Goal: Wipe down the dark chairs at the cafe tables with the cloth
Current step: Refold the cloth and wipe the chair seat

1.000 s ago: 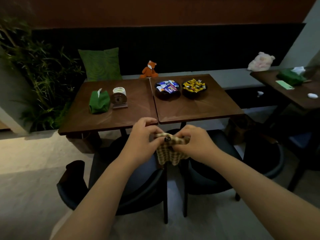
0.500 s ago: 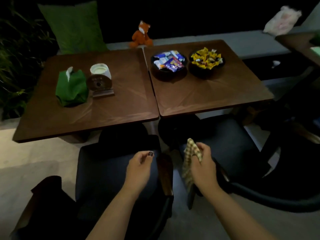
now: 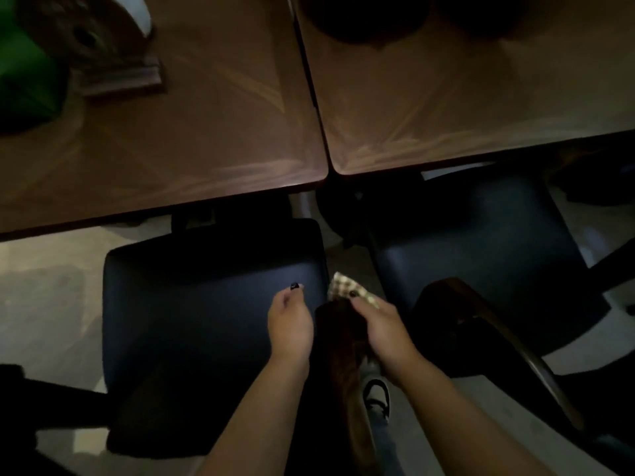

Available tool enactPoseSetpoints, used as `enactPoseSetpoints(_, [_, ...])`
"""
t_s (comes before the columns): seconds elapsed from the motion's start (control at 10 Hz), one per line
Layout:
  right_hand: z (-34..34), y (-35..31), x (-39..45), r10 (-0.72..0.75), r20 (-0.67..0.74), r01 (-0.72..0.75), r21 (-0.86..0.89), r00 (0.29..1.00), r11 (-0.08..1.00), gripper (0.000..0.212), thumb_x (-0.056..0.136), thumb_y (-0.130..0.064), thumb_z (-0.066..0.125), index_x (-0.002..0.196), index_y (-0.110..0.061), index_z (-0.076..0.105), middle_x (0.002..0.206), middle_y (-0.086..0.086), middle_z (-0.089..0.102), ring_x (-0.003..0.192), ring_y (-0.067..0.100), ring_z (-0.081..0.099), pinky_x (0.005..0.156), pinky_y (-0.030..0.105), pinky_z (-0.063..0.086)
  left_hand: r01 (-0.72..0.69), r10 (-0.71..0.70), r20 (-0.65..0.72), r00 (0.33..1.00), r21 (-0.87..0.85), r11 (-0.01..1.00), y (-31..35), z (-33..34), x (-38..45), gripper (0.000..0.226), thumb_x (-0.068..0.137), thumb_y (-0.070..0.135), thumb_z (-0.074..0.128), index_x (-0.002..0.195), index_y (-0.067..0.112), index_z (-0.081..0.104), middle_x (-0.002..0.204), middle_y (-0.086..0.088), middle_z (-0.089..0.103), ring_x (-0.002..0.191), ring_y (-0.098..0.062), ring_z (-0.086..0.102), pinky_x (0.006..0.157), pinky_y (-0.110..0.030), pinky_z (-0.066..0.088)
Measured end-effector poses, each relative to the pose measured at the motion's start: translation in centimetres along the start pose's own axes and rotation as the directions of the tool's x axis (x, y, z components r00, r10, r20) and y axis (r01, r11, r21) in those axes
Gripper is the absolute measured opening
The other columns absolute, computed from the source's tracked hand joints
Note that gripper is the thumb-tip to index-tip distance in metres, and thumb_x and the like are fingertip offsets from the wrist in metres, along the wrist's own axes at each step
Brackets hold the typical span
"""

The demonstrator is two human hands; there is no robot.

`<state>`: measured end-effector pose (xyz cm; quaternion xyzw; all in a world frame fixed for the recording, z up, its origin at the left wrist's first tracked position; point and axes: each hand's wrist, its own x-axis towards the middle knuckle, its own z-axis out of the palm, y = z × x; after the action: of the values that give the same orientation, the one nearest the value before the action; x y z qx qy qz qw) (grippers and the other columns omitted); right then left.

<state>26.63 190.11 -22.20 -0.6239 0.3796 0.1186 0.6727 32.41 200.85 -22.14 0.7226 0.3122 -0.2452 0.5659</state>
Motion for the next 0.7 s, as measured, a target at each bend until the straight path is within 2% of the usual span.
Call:
enactPoseSetpoints(0.1, [-0.8, 0.6, 1.6, 0.196, 0.16, -0.222, 0.16, 0.967, 0.962, 0.026, 0.098, -0.023, 0.046, 0.097, -0.006, 0.066, 0.092, 0.017, 0.063, 0.087, 0.026, 0.06, 0.078, 0.032, 0.044, 0.084, -0.085, -0.009, 0.996, -0.026, 0.996, -1.2, 1.8, 2.2, 0.013, 0.1, 0.028, 0.051, 0.097, 0.02, 0.061, 0.098, -0.002, 0.062, 0.089, -0.016, 0.059, 0.084, -0.035, 0.044])
enactPoseSetpoints(0.2, [-0.1, 1.2, 1.1, 0.114, 0.084, -0.13, 0.227, 0.99, 0.965, 0.032, 0.097, -0.023, 0.045, 0.107, -0.001, 0.066, 0.108, 0.021, 0.067, 0.102, 0.031, 0.063, 0.089, 0.037, 0.046, 0.122, -0.124, -0.016, 0.992, -0.078, 0.989, -1.8, 2.6, 3.7, 0.031, 0.1, 0.022, 0.05, 0.119, -0.001, 0.059, 0.109, -0.018, 0.061, 0.104, -0.032, 0.058, 0.083, -0.029, 0.042])
enactPoseSetpoints(0.3, [-0.2, 1.1, -0.7, -0.226, 0.081, 0.202, 0.235, 0.971, 0.951, 0.034, 0.093, -0.024, 0.043, 0.109, -0.015, 0.072, 0.118, 0.006, 0.068, 0.116, 0.018, 0.06, 0.097, 0.025, 0.046, 0.053, -0.057, -0.097, 0.994, -0.04, 0.998, -3.0, 2.5, 4.9, 0.037, 0.102, 0.017, 0.044, 0.13, -0.006, 0.052, 0.131, -0.023, 0.055, 0.11, -0.031, 0.052, 0.059, -0.009, 0.039])
enactPoseSetpoints(0.4, [-0.5, 1.8, 0.6, -0.095, 0.065, 0.084, 0.152, 0.993, 0.985, 0.032, 0.097, -0.021, 0.043, 0.104, -0.014, 0.073, 0.113, 0.008, 0.069, 0.109, 0.022, 0.063, 0.084, 0.022, 0.052, 0.041, -0.044, -0.113, 0.993, -0.035, 0.999, -3.3, 2.6, 5.2, 0.036, 0.102, 0.016, 0.044, 0.13, -0.004, 0.051, 0.13, -0.02, 0.055, 0.099, -0.015, 0.044, 0.057, -0.005, 0.037])
enactPoseSetpoints(0.5, [-1.1, 4.5, 5.8, 0.219, -0.147, -0.209, 0.081, 0.965, 0.975, 0.033, 0.099, -0.021, 0.044, 0.11, 0.004, 0.064, 0.115, 0.027, 0.062, 0.101, 0.035, 0.058, 0.072, 0.032, 0.049, 0.071, -0.075, -0.122, 0.99, -0.038, 0.997, -3.0, 3.0, 6.1, 0.036, 0.1, 0.018, 0.048, 0.125, -0.007, 0.053, 0.112, -0.021, 0.057, 0.095, -0.023, 0.051, 0.071, -0.027, 0.038])
enactPoseSetpoints(0.6, [-2.2, 6.9, 10.3, 0.35, -0.456, -0.343, 0.101, 0.818, 0.934, 0.041, 0.102, -0.024, 0.038, 0.126, 0.005, 0.054, 0.129, 0.024, 0.055, 0.118, 0.036, 0.051, 0.097, 0.026, 0.039, -0.048, 0.069, -0.087, 0.994, 0.219, 0.974, -3.2, 3.1, 8.2, 0.038, 0.094, 0.024, 0.059, 0.13, 0.014, 0.052, 0.136, -0.01, 0.051, 0.121, -0.022, 0.05, 0.094, -0.028, 0.037])
enactPoseSetpoints(0.7, [-0.2, 11.2, 14.0, 0.255, -0.259, -0.315, -0.229, 0.932, 0.921, 0.037, 0.103, -0.021, 0.036, 0.127, 0.003, 0.053, 0.122, 0.017, 0.059, 0.111, 0.031, 0.056, 0.069, 0.011, 0.037, -0.298, 0.146, 0.263, 0.954, 0.753, 0.586, -5.0, 1.9, 11.7, 0.094, 0.081, 0.043, 0.072, 0.152, 0.042, 0.01, 0.161, 0.002, -0.015, 0.147, -0.038, -0.01, 0.112, -0.062, 0.015])
